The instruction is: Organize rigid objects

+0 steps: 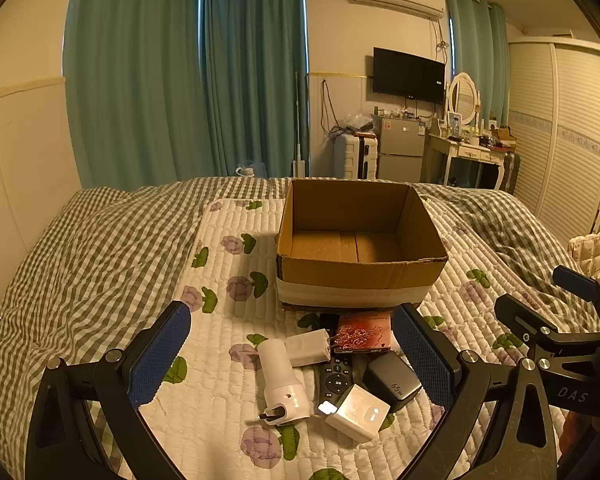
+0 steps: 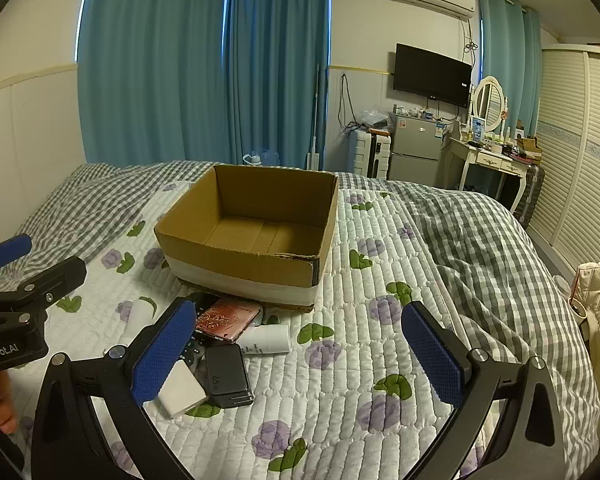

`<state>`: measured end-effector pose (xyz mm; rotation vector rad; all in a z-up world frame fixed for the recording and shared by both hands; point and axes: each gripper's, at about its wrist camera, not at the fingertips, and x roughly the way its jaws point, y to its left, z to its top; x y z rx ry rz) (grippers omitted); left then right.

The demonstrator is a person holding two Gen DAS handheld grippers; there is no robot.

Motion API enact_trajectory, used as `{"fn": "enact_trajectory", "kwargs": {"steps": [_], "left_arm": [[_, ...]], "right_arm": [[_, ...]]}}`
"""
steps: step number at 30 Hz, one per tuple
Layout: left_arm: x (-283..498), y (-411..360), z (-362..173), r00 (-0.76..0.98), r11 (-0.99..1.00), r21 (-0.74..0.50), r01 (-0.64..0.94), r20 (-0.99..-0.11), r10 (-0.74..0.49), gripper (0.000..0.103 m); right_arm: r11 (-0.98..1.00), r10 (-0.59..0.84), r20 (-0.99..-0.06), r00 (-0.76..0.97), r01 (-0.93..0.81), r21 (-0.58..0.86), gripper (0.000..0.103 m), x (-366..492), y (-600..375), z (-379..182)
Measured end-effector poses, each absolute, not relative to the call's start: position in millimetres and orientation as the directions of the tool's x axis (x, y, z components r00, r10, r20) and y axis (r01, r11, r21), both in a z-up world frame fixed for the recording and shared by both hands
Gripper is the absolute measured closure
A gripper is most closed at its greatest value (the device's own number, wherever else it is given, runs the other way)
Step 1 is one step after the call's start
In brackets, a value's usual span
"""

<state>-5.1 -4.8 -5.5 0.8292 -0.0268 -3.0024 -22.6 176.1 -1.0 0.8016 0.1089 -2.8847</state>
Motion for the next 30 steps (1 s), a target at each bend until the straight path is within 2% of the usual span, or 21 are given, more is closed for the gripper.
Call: {"fn": "enact_trajectory", "kwargs": {"steps": [30], "left_arm": [[-3.6,-5.6,2.8,-0.865,-0.999,0.029,0.022,-0.5,-0.034,0.0]], "right_arm": [[-0.987,-0.121,-0.516,-0.848,0.16,-0.032,0.0,-22.3,173.6,0.6]]}}
